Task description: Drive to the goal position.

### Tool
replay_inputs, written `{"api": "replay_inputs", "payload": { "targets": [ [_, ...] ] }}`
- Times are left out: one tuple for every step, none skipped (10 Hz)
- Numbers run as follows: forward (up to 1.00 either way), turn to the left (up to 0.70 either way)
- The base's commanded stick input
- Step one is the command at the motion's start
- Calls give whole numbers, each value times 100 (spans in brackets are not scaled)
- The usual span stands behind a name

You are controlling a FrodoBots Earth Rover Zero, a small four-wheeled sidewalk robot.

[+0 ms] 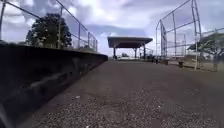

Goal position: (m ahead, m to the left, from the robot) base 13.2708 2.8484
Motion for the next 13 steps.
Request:
{"api": "replay_inputs", "payload": {
  "targets": [
    [70,0],
    [70,-18],
    [70,-34],
    [70,-35],
    [70,-32],
    [70,-16],
    [70,-6],
    [70,0],
    [70,0],
    [70,0],
    [70,0],
    [70,0],
    [70,0]
  ]
}}
